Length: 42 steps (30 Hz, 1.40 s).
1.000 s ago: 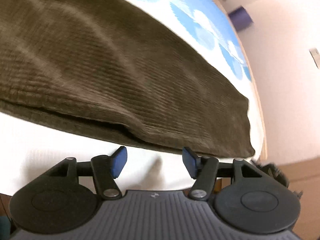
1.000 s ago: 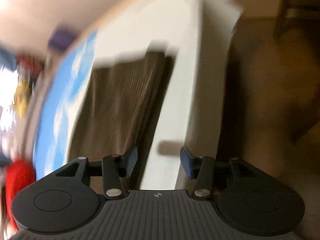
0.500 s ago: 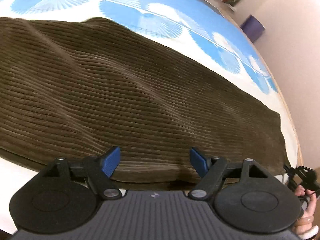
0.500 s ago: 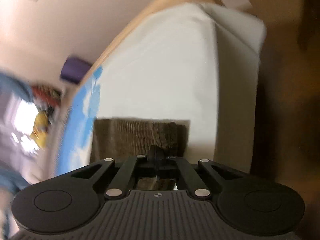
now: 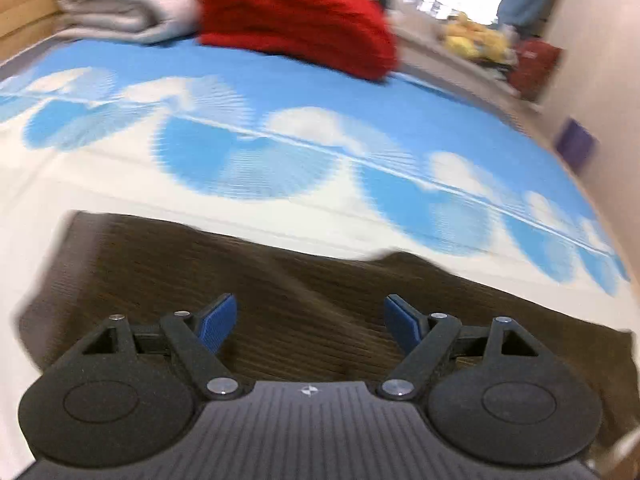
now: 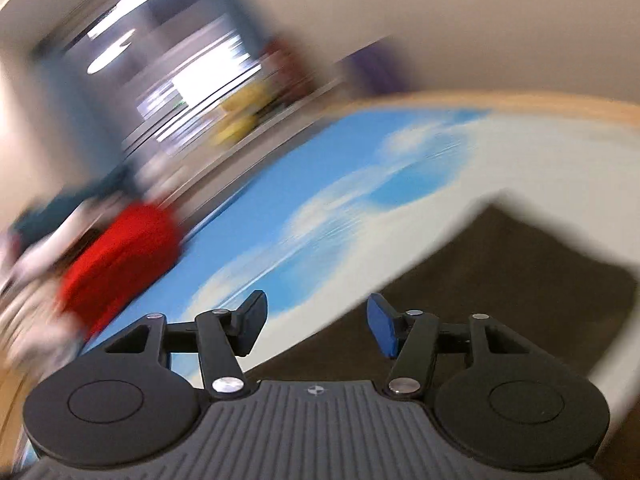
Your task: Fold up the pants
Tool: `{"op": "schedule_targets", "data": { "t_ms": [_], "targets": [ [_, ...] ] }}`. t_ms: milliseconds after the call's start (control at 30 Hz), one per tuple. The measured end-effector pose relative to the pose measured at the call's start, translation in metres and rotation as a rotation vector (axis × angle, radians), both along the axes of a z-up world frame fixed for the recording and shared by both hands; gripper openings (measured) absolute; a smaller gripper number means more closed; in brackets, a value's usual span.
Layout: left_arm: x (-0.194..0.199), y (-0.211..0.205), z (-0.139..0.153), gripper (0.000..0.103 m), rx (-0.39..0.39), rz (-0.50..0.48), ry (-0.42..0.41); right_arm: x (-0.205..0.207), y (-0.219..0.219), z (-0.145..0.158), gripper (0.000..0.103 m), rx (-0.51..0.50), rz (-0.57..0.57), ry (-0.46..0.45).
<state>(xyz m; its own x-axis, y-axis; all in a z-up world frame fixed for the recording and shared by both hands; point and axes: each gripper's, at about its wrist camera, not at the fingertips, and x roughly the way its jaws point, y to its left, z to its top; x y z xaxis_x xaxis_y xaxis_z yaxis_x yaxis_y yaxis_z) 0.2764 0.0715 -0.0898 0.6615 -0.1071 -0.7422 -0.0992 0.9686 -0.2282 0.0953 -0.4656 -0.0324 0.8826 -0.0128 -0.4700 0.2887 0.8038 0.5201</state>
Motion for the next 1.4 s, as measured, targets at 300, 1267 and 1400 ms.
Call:
{"op": "schedule_targets", "data": {
  "t_ms": [300, 1267, 1400],
  "targets": [
    [0.008, 0.142, -0.032, 0.079, -0.226, 0.08, 0.075, 0.162, 0.176, -0.026, 0.02, -0.017, 0.591, 0.138],
    [0.004, 0.16, -0.04, 0.078, -0.29, -0.05, 0.093, 0.245, 0.323, -0.088, 0.013, -0.296, 0.933, 0.257],
    [0.004, 0.16, -0.04, 0.078, -0.29, -0.041, 0.094, 0.247, 0.331, -0.093, 0.012, -0.336, 0.856, 0.209]
  ]
}}
